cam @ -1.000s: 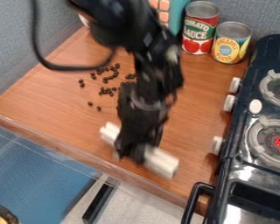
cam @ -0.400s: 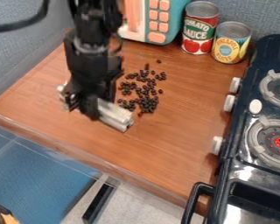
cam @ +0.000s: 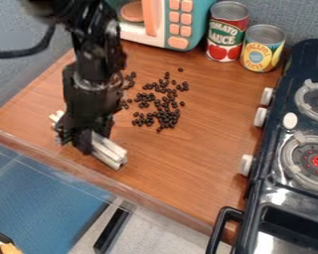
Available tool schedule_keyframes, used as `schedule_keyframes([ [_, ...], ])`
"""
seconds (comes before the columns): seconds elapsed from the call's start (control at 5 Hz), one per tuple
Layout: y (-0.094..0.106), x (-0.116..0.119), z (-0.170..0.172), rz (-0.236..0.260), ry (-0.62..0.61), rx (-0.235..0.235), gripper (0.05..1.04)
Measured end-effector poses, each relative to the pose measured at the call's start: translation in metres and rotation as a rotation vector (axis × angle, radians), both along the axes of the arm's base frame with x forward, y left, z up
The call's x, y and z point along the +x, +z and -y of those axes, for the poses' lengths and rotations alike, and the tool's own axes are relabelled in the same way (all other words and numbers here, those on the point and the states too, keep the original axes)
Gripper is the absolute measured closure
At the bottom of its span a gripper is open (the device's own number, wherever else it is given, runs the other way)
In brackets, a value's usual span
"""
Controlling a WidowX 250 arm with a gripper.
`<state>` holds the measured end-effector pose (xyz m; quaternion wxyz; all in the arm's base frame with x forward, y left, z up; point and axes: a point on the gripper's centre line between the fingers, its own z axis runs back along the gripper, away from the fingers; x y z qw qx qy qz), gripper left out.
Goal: Sweep into pile
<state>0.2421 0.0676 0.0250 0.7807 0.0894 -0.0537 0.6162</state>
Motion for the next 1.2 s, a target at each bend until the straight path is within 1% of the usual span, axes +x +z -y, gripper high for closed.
schedule_keyframes([
  [0.2, -0.011, -0.002, 0.004, -0.011, 0.001, -0.005, 0.698],
  [0.4, -0.015, 0.001, 0.01, -0.026, 0.015, -0.015, 0.698],
  [0.6, -0.015, 0.015, 0.012, -0.032, 0.05, -0.034, 0.699],
  [0.8, -0.015, 0.037, 0.012, -0.029, 0.083, -0.05, 0.699],
  [1.0, -0.015, 0.053, 0.011, -0.023, 0.098, -0.055, 0.699],
  [1.2, -0.017, 0.065, 0.012, -0.013, 0.099, -0.042, 0.699],
])
